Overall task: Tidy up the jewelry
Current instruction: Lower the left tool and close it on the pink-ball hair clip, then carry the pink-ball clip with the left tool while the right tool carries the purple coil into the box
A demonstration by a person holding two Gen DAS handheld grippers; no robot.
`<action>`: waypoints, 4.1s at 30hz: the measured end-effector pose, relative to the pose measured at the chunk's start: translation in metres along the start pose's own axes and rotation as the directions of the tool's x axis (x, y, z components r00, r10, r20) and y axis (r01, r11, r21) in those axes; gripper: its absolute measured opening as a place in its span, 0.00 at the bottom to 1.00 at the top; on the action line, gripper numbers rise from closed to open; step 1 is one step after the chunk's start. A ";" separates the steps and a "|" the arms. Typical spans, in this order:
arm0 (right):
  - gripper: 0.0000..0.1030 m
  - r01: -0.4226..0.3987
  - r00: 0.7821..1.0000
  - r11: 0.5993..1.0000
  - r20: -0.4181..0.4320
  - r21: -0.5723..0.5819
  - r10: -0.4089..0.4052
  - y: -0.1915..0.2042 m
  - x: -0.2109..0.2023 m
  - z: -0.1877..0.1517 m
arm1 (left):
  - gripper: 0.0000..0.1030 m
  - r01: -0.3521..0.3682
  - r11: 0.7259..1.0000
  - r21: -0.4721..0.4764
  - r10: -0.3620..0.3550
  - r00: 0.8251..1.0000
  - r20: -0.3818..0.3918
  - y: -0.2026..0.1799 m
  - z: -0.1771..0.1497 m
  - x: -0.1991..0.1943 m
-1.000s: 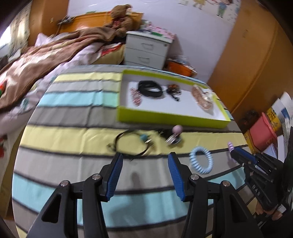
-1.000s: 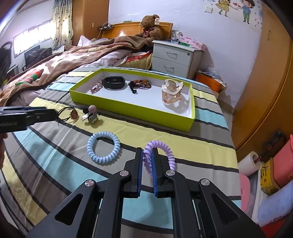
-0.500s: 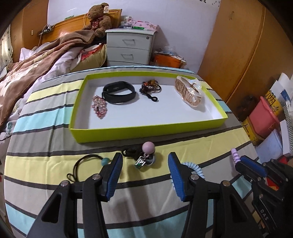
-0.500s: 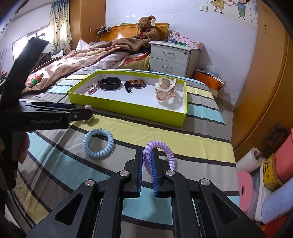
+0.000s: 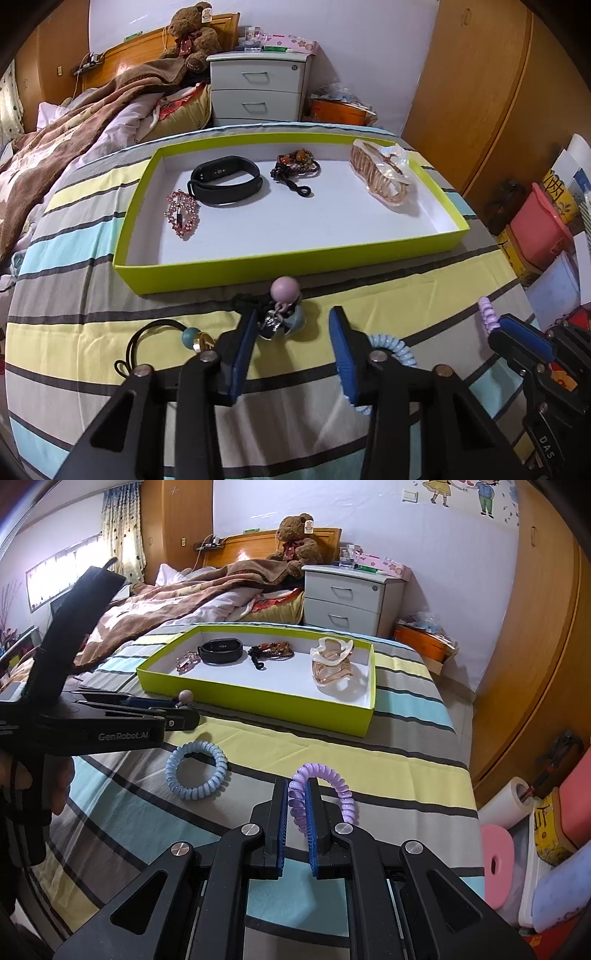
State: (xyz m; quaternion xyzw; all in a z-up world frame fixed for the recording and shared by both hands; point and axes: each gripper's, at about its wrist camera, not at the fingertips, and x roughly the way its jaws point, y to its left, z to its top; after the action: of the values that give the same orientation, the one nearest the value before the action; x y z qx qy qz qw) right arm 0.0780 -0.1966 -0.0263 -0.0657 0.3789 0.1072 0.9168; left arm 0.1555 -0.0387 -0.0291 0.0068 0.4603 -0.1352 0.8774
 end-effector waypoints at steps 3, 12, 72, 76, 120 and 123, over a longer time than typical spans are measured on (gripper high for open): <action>0.09 0.002 1.000 1.000 0.000 -0.002 -0.002 0.000 0.000 0.000 | 0.27 -0.015 1.000 0.000 0.015 1.000 -0.007 0.000 0.000 0.003; 0.09 0.004 1.000 1.000 0.005 0.002 -0.004 0.000 -0.002 0.000 | 0.22 -0.007 1.000 -0.007 0.007 1.000 0.012 0.001 -0.001 -0.002; 0.09 -0.115 0.982 0.993 0.146 -0.019 0.117 0.001 0.007 0.113 | 0.19 0.002 0.999 -0.051 0.007 0.985 0.172 0.037 0.052 -0.063; 0.09 -0.125 0.984 0.991 0.121 -0.045 0.129 0.008 0.030 0.121 | 0.19 0.004 0.998 -0.066 0.006 0.988 0.154 0.044 0.054 -0.050; 0.10 -0.120 0.989 0.987 -0.094 -0.108 0.110 0.027 0.142 0.128 | 0.23 -0.032 0.996 -0.084 0.034 0.999 0.016 0.058 0.057 0.027; 0.10 -0.121 0.989 0.988 -0.091 -0.098 0.113 0.026 0.141 0.127 | 0.26 -0.028 0.996 -0.081 0.030 0.999 0.016 0.058 0.057 0.027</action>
State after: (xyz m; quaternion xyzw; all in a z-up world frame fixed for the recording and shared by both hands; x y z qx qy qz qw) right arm 0.2556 -0.1246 -0.0375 -0.0954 0.4149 0.1775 0.8873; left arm 0.2304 0.0032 -0.0247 -0.0234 0.4577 -0.1036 0.8828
